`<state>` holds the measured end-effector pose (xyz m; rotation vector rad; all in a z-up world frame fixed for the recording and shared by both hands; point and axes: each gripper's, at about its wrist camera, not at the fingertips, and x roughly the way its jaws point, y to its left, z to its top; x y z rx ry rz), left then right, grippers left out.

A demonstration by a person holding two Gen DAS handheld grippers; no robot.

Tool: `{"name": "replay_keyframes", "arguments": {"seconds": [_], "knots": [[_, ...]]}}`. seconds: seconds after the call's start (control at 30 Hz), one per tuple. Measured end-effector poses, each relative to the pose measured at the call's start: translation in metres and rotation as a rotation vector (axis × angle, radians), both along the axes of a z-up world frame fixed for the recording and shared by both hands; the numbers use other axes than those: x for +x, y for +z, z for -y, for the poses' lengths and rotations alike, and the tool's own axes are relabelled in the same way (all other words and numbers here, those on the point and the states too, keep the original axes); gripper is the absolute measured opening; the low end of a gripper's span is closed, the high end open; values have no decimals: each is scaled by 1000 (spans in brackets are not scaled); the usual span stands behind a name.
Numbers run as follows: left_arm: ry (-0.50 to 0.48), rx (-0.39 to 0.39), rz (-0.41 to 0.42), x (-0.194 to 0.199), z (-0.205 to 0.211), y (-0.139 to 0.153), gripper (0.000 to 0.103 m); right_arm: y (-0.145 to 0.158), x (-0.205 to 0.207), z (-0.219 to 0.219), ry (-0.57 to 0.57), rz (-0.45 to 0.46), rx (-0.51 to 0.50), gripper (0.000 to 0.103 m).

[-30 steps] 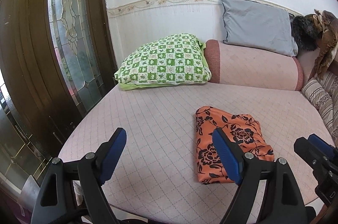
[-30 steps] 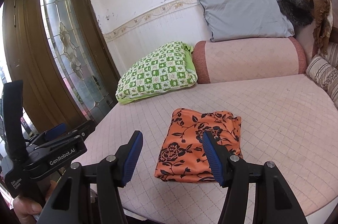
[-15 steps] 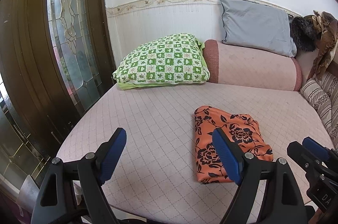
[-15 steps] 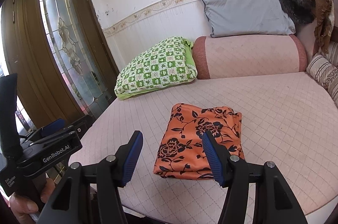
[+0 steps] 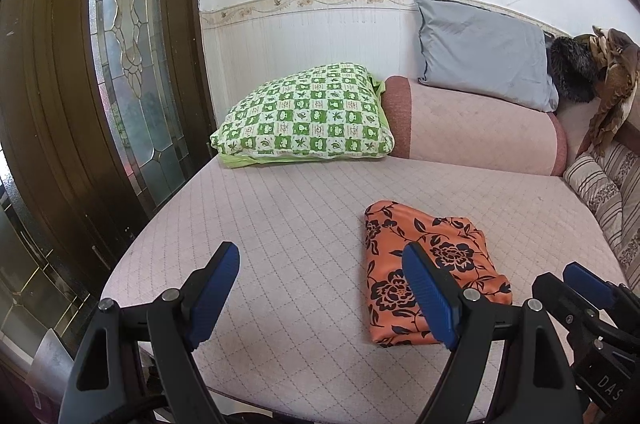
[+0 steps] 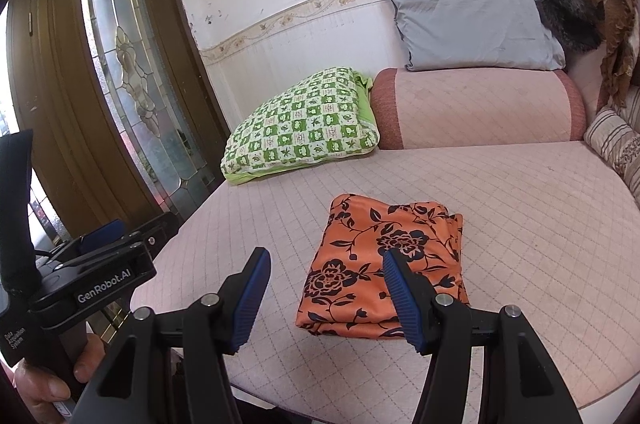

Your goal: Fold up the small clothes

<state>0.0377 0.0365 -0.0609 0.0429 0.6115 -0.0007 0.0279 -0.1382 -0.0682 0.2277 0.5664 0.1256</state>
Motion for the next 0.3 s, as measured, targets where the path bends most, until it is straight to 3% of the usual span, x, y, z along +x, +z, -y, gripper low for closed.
{"name": "replay_keyframes", "arguments": {"seconds": [0.3], "knots": [[-13, 23, 15, 4, 5, -4, 84, -5, 6, 1, 2, -15, 16, 62]]}}
